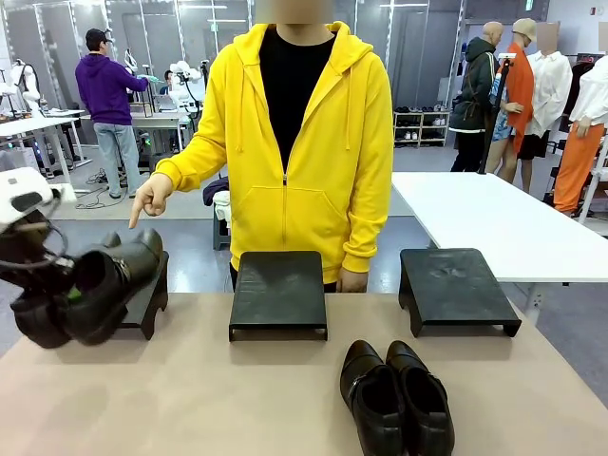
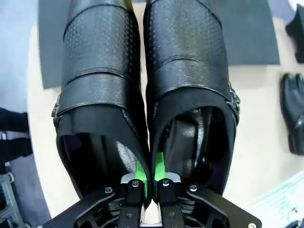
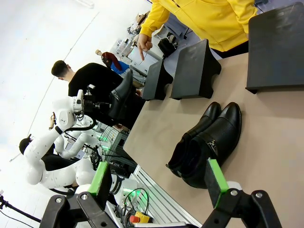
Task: Place the shoes on the stand as instructed by the person.
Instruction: Pick up one pair of Shoes and place it on the Shoes Stand indicated by the person.
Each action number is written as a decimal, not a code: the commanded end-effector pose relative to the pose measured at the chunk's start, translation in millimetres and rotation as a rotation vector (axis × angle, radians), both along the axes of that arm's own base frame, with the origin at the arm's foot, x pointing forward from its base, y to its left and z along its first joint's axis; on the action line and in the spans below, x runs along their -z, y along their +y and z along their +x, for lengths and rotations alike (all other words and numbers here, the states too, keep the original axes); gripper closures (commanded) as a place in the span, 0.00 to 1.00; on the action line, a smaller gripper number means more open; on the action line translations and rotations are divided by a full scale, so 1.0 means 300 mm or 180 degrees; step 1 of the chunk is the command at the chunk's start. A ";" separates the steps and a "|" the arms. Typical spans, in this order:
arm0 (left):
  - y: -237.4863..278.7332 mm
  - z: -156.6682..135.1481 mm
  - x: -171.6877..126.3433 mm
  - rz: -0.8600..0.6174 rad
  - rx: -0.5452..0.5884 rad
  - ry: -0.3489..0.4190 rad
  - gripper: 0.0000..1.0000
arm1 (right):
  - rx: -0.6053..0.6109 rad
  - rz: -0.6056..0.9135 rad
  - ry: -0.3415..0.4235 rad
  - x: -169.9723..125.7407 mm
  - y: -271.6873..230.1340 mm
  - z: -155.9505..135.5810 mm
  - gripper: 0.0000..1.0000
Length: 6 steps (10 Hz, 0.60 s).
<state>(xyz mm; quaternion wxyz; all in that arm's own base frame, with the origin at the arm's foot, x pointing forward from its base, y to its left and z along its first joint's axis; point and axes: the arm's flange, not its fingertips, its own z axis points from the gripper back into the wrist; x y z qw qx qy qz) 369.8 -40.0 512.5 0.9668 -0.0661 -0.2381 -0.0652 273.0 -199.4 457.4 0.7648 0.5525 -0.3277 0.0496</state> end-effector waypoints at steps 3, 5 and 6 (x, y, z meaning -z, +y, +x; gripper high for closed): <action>0.129 0.218 0.003 0.0189 0.0028 -0.0412 0.93 | -0.0002 0.0023 -0.0040 -0.003 -0.002 0.000 0.00; 0.159 0.345 0.066 0.0352 0.0288 -0.0443 0.93 | -0.0002 0.0023 -0.0040 -0.003 -0.002 0.000 0.00; 0.168 0.408 0.100 0.0293 0.0267 -0.0414 0.93 | -0.0002 0.0023 -0.0040 -0.003 -0.002 0.000 0.00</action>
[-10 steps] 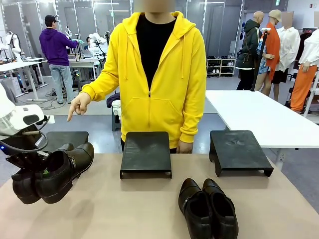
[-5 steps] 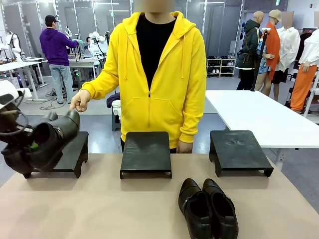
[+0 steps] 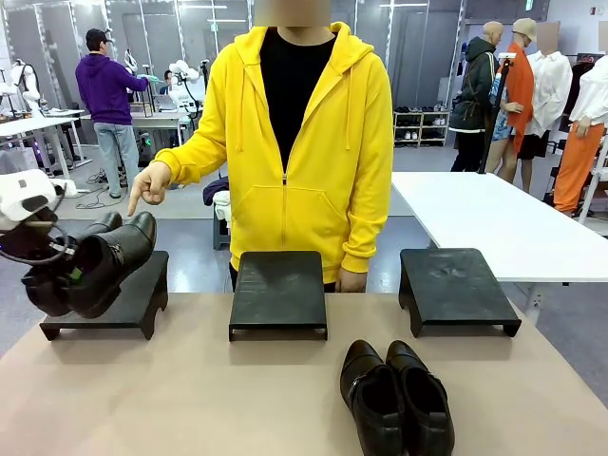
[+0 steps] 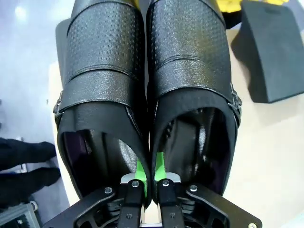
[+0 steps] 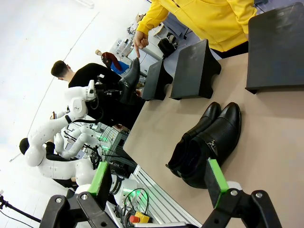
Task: Place the shoes on the stand as instructed by the person.
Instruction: Pick up one pair of Shoes and place it on the Shoes Stand indicated by the person.
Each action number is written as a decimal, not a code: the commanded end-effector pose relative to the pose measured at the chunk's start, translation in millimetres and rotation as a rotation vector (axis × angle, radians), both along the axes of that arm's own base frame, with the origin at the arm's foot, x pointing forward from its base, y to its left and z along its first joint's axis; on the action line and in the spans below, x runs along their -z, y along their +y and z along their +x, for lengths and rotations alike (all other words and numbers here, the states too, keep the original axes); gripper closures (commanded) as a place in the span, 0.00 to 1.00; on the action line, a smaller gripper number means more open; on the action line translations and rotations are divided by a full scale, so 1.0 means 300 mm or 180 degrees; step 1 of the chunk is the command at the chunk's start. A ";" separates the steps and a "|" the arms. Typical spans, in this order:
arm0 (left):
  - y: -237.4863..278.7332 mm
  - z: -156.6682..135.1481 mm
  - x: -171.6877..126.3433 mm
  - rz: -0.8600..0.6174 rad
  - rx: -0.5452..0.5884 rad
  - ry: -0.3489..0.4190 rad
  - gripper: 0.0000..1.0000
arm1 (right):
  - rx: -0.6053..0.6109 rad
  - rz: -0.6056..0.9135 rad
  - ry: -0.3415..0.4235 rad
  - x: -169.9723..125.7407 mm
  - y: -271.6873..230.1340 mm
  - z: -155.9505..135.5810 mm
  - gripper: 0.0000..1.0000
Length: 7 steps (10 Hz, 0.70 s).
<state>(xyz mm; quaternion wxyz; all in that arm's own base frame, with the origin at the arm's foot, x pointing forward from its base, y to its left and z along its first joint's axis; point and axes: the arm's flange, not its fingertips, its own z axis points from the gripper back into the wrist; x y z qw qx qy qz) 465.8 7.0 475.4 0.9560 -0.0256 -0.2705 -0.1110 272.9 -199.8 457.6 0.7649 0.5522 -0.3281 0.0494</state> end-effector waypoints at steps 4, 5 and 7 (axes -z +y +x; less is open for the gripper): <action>0.033 0.239 0.072 0.0065 -0.0161 -0.0114 0.93 | -0.0005 0.0024 -0.0039 -0.002 -0.001 0.001 0.00; 0.043 0.264 0.096 0.0038 -0.0215 -0.0109 0.93 | -0.0005 0.0024 -0.0039 -0.002 -0.001 0.001 0.00; 0.062 0.300 0.134 0.0009 -0.0286 -0.0101 0.93 | -0.0005 0.0024 -0.0039 -0.002 -0.001 0.001 0.00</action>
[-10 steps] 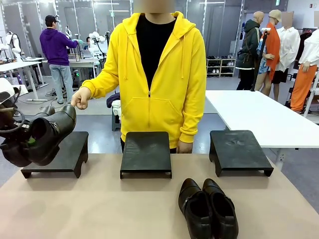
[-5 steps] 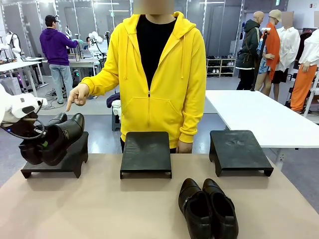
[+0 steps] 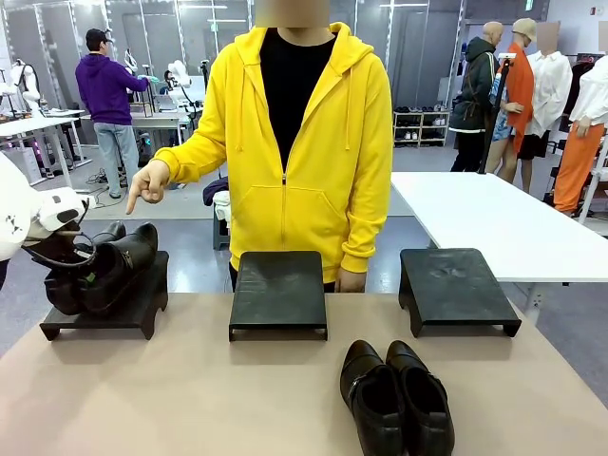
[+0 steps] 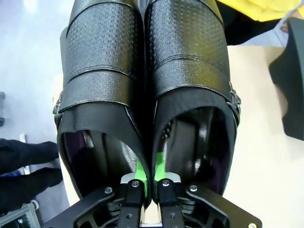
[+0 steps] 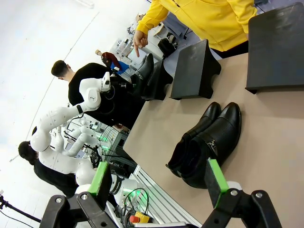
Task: Place the shoes on the stand as instructed by the person.
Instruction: Pick up one pair of Shoes and place it on the Shoes Stand indicated by the person.
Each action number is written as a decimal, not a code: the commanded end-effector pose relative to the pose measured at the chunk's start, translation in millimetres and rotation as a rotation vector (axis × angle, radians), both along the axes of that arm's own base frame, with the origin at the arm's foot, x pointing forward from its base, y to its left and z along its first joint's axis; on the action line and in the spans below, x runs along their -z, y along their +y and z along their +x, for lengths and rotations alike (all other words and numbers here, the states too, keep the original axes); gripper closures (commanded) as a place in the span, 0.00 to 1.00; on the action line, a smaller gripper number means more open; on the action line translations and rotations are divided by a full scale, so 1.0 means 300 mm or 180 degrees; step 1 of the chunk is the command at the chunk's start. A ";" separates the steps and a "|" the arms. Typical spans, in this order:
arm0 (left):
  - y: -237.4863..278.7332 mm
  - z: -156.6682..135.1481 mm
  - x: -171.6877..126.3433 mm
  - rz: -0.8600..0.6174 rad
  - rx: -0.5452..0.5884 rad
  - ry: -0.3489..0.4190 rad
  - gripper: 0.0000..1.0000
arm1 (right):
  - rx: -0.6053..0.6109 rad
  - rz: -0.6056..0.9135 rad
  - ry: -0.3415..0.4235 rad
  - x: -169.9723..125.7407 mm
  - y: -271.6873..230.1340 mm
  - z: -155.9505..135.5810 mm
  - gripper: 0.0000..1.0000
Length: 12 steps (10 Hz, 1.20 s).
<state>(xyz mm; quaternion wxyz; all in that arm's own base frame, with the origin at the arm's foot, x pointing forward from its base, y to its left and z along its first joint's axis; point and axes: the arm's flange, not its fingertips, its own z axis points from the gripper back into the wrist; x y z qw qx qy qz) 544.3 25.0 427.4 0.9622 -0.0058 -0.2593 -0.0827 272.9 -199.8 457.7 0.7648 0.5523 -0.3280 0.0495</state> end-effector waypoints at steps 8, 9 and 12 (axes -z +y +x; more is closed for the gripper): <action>0.001 0.075 0.022 -0.0123 -0.0167 -0.0044 0.09 | -0.0004 0.0024 -0.0039 -0.002 -0.001 0.001 0.00; 0.004 0.072 0.013 -0.0096 -0.0204 -0.0036 0.07 | -0.0004 0.0024 -0.0039 -0.002 -0.001 0.001 0.00; 0.017 0.061 -0.017 -0.0097 -0.0264 -0.0029 0.00 | -0.0004 0.0024 -0.0039 -0.002 -0.001 0.001 0.00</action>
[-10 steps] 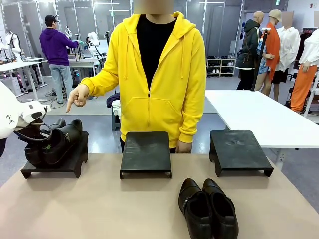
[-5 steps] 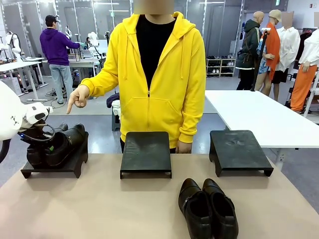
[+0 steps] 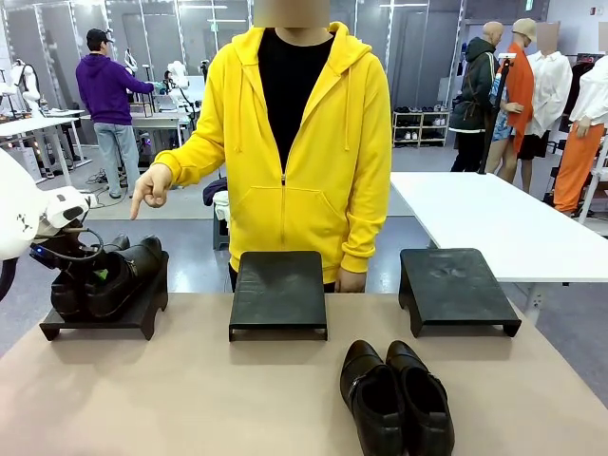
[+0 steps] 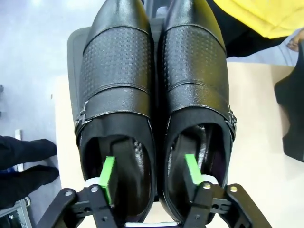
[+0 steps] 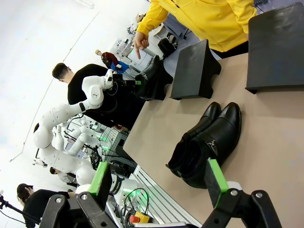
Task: Place the shoes on the stand as instructed by the person.
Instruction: Pick up one pair of Shoes and place it on the Shoes Stand indicated by the person, then pick up another pair of Shoes and place it on the Shoes Stand indicated by the person.
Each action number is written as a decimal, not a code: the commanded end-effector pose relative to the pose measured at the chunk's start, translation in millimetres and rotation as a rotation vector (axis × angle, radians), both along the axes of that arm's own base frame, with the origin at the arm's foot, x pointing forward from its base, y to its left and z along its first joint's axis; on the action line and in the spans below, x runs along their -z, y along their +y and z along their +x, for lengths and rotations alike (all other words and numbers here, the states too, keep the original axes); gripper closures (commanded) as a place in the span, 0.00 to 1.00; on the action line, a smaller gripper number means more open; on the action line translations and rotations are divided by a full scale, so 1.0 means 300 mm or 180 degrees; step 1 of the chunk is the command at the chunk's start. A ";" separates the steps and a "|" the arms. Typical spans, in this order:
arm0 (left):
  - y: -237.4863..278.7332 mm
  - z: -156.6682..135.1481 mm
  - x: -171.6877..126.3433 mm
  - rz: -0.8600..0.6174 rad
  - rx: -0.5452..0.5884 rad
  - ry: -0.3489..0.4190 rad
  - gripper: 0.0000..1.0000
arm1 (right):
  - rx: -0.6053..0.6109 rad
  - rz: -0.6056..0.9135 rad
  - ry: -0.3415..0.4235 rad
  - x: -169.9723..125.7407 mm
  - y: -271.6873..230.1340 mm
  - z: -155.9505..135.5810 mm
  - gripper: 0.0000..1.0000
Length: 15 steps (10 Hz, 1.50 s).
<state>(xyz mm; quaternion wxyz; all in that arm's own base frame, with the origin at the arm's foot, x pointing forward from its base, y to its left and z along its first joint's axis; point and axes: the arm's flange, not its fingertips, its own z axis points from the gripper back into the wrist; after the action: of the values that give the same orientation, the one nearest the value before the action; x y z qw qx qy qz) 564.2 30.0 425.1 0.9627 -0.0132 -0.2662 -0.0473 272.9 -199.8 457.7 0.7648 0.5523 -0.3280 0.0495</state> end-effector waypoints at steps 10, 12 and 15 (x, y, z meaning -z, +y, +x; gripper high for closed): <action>-0.003 -0.019 -0.031 -0.0034 -0.0081 -0.0035 0.00 | -0.0004 0.0024 -0.0039 -0.002 -0.001 0.001 0.00; -0.003 -0.019 -0.031 -0.0034 -0.0081 -0.0035 0.00 | -0.0004 0.0024 -0.0039 -0.002 -0.001 0.001 0.00; -0.003 -0.019 -0.031 -0.0034 -0.0081 -0.0035 0.00 | -0.0004 0.0024 -0.0039 -0.002 -0.001 0.001 0.00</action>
<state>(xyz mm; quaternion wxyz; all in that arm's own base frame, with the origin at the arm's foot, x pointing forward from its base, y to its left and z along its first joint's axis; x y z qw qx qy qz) 553.4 27.3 433.4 0.9624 -0.0143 -0.2693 -0.0330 273.0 -199.8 457.7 0.7648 0.5523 -0.3279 0.0495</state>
